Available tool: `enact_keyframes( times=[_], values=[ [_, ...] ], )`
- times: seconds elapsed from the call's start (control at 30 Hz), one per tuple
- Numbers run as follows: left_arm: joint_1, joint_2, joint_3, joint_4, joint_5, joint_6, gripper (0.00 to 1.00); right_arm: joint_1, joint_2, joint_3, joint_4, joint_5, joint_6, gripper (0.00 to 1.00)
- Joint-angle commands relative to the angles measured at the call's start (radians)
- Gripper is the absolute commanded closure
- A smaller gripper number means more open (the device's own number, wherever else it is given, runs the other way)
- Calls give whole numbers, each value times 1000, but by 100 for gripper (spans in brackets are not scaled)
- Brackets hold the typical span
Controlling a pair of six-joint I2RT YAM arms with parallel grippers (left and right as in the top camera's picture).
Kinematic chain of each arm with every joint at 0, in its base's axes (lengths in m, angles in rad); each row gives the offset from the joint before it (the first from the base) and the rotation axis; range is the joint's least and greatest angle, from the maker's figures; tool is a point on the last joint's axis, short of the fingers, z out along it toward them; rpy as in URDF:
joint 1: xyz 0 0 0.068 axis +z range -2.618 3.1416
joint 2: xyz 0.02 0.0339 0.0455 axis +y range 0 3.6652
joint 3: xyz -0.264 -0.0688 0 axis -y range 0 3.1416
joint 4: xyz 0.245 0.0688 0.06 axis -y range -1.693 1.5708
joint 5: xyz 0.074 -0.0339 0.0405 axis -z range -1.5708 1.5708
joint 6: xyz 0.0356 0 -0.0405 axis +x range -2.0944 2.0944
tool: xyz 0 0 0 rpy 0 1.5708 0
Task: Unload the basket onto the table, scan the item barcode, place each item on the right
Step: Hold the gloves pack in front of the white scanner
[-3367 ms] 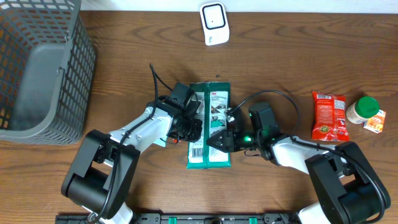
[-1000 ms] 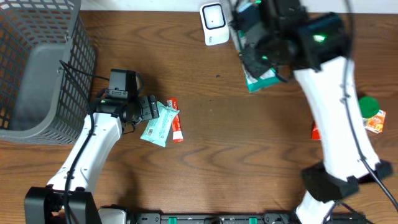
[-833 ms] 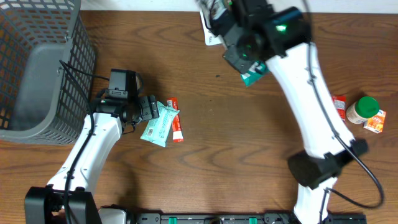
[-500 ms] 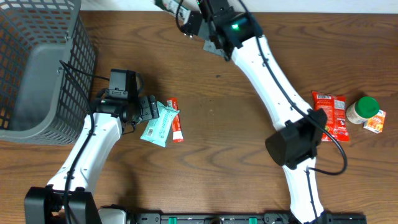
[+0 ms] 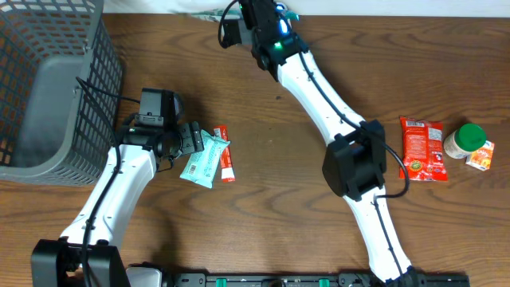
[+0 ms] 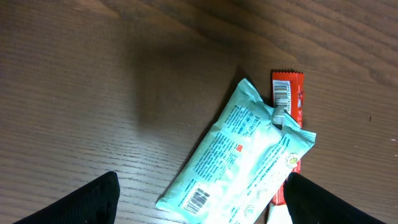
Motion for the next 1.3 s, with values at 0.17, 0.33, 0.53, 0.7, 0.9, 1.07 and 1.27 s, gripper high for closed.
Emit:
enact_keyframes(
  times=[0.17,0.33,0.53,0.7,0.9,1.07,1.27],
  values=[
    [3,4,6,0,-9,2,15,0,99,16,115,8,-70,99],
    [2,4,6,0,-9,1,15,-2,115,13,95,-14,-3,99],
    [2,4,6,0,-9,2,15,-3,115,13,24,-38,85,99],
    [2,4,6,0,-9,2,15,-7,115,13,-6,-54,105,99],
    [3,4,6,0,-9,2,15,-11,115,13,-11,-56,107,99],
    [3,4,6,0,-9,2,14,-14,110,14,-10,-57,176,99],
    [3,4,6,0,-9,1,15,-36,0,14,47,-75,423,99]
  ],
)
